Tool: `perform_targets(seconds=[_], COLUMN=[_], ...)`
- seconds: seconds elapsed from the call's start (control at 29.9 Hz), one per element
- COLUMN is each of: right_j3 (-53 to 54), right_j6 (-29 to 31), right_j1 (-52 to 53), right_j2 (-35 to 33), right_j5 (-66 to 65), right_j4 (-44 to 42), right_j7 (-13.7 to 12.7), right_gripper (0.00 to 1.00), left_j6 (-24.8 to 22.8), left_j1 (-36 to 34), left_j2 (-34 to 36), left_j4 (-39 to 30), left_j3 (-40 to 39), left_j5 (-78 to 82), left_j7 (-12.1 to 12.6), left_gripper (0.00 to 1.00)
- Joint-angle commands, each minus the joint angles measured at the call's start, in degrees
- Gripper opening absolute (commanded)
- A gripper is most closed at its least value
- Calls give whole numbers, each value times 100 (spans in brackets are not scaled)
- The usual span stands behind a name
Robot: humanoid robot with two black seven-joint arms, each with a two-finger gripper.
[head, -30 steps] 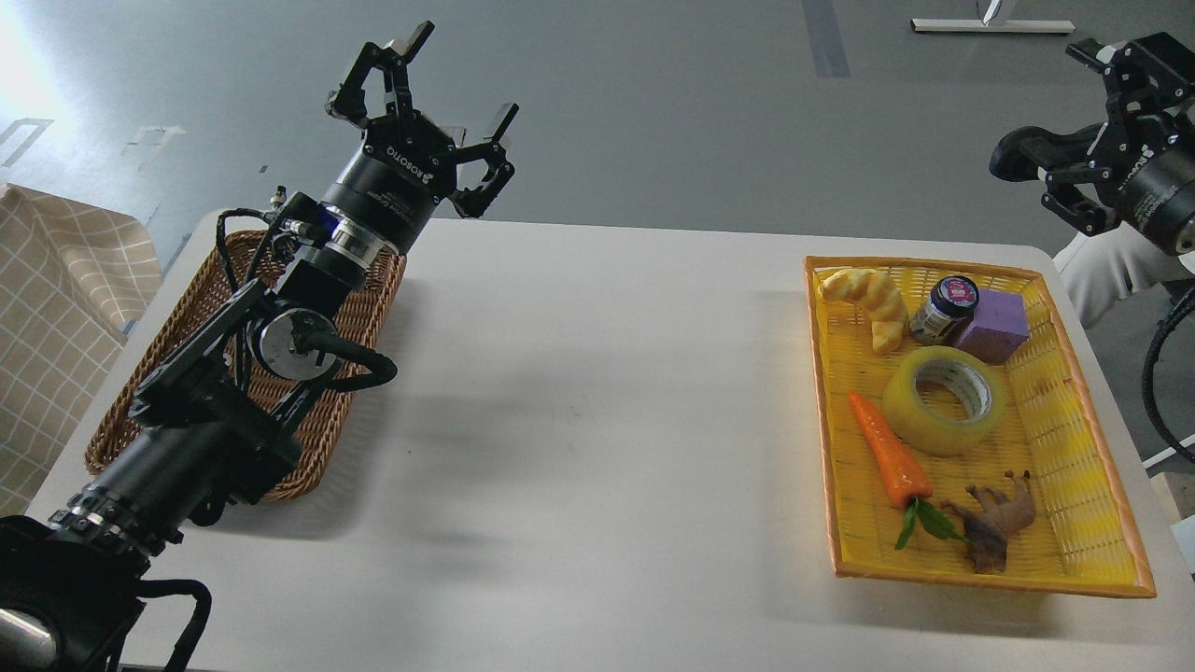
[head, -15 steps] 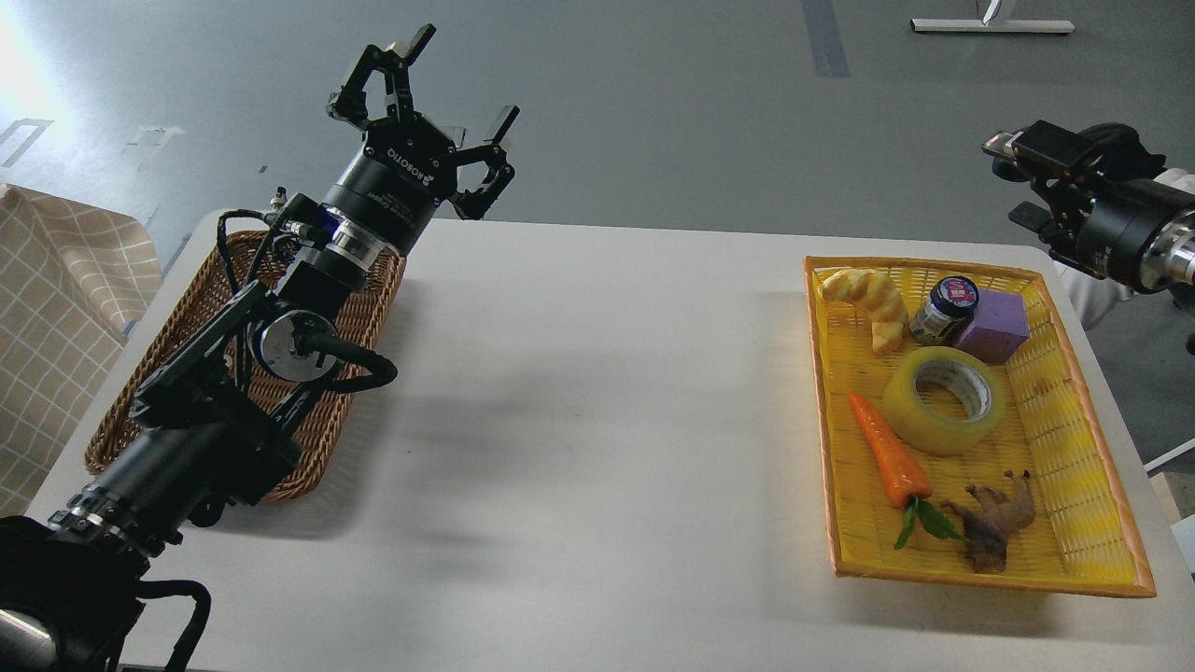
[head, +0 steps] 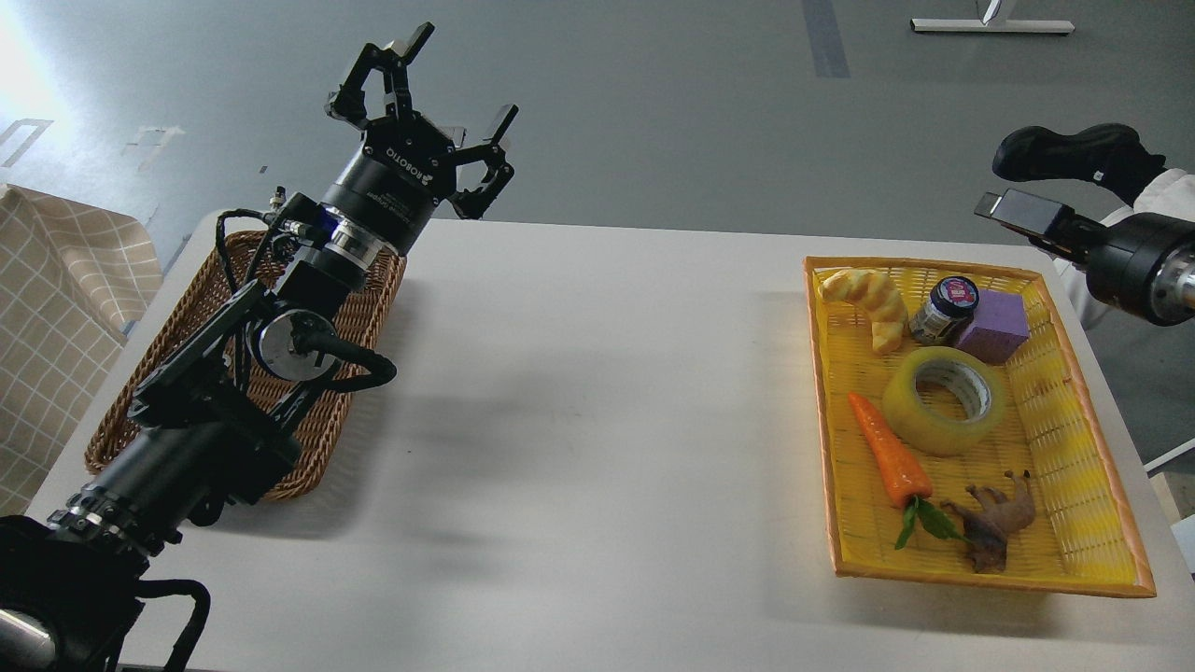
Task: Place and transfer tape with both arms
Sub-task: 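Raise the right gripper away from the tray and reposition it, then lower the right gripper onto the yellow tape roll and grasp it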
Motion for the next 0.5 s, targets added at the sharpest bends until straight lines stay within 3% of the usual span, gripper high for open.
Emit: perform_targets(seconds=[0.0,0.47], right_j3=[9,0], right_j6=[2,2], right_j1=[-321,-1077], right_j2=[-64,-143], right_j5=[-408,-1366], right_j4=[142,467], right_j7=[8,26], right_gripper=[95,90], left_j6=[0,0], left_j1=[-2,7], left_j2=[-8,-52], left_j4=[0,0], left_j3=[-9,-62], left_j5=[0,0], left_j7=[-6,-6], left_gripper=[98,98])
